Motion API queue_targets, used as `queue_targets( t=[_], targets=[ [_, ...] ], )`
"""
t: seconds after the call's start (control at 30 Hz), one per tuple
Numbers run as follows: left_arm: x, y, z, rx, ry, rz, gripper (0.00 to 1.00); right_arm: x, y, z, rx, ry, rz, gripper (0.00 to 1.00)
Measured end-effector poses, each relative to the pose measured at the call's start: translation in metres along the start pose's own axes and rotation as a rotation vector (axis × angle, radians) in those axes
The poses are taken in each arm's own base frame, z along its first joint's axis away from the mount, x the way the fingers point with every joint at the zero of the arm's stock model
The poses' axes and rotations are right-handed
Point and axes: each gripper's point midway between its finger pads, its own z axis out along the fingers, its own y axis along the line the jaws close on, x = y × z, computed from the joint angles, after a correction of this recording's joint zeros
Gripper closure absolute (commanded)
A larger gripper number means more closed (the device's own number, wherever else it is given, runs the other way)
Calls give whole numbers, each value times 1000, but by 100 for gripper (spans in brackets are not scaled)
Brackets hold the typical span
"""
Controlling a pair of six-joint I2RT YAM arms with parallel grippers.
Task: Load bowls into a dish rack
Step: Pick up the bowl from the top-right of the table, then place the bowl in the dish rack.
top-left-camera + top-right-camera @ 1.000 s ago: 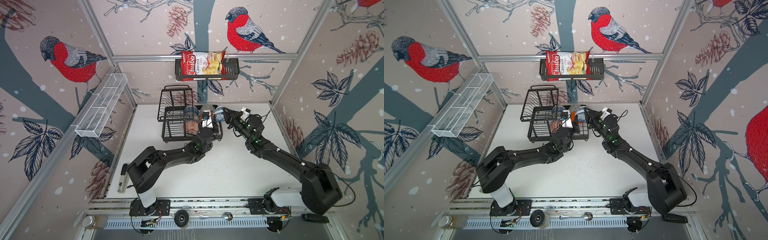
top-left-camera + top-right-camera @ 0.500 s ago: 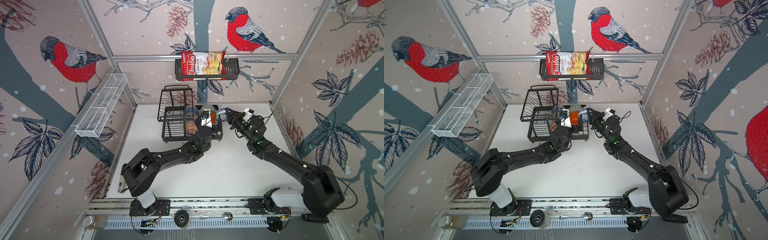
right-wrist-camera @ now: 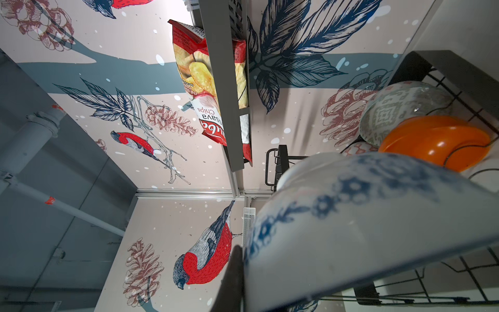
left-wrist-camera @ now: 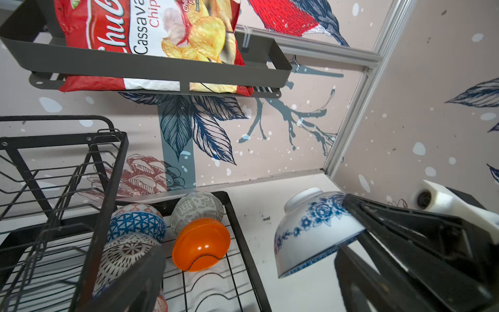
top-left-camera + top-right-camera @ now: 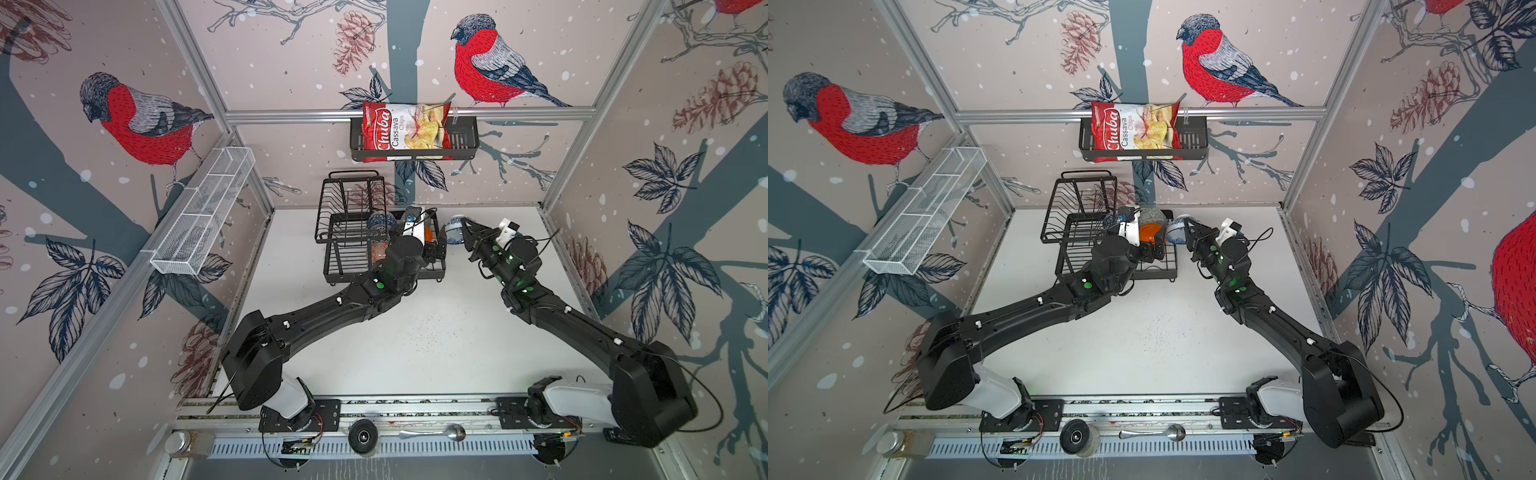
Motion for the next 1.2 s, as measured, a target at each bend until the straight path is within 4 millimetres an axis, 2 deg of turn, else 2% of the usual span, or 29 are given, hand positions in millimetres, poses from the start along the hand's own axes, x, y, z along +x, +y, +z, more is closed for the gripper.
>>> queue_targets(
  t=[0.23,0.37,0.53,0.67,0.73,0.87,0.93,1.03,1.2],
  targets=[
    [-28,21,1,54,120,59,3,5,-19,7,39,14,-47,100],
    [-29,33,-9,81,156,120,3,18,-32,13,58,47,-84,100],
    [-17,54,-14,98,186,136,2,33,-56,27,91,86,-119,100],
    [4,62,-14,110,218,132,2,43,-79,41,120,117,-115,100],
    [11,63,-12,120,234,131,2,49,-84,48,118,137,-114,100],
    [10,63,-11,151,225,107,3,56,-87,58,101,157,-113,100],
    [10,71,-11,145,216,81,2,57,-90,64,96,159,-113,100],
    [17,82,-10,130,226,55,2,58,-100,71,110,159,-103,100],
    [17,83,-9,131,212,53,2,60,-117,80,125,164,-60,100]
  ],
)
